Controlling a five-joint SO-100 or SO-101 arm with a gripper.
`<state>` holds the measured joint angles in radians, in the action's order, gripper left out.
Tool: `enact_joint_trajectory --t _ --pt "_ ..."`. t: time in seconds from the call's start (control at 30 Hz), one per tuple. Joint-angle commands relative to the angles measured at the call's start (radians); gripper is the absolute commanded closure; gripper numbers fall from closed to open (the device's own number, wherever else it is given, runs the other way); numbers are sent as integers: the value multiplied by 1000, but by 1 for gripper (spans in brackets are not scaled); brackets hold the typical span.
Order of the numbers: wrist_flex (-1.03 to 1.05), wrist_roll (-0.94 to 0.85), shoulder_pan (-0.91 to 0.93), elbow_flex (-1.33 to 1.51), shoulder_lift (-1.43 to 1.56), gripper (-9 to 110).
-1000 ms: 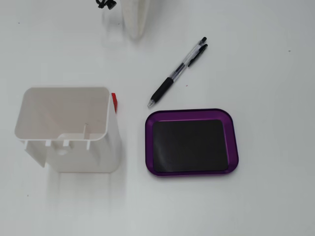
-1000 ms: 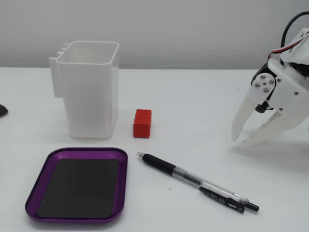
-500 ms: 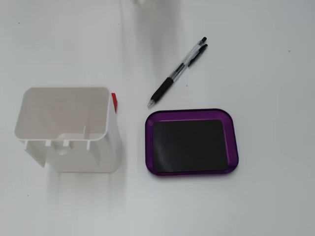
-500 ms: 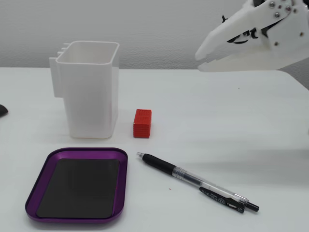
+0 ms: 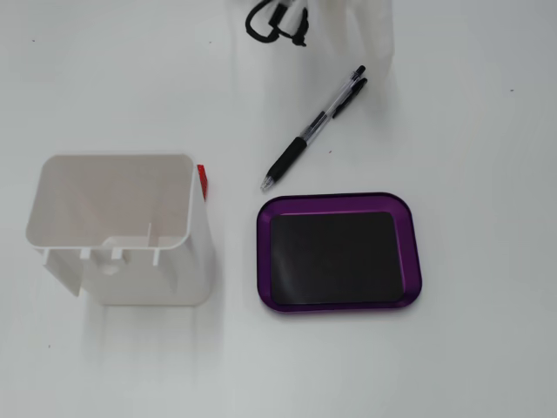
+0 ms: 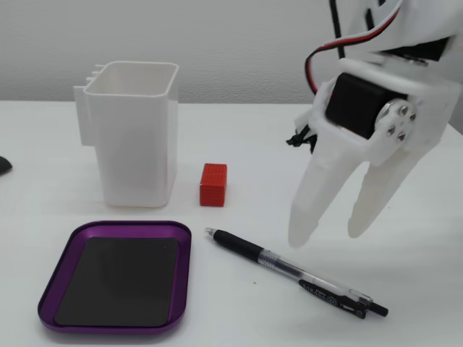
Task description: Pick up the pen and put it in the pen holder.
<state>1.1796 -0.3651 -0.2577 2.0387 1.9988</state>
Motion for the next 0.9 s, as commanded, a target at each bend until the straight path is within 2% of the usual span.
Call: enact_joint_trajectory --t 0.0,0.17,0.5,0.87 --pt "3 -44 2 -133 -120 78" --pt "-25 -146 23 -152 -221 78" --pt "-103 -279 247 -127 -261 78" --pt "-278 -288 215 104 -259 78"
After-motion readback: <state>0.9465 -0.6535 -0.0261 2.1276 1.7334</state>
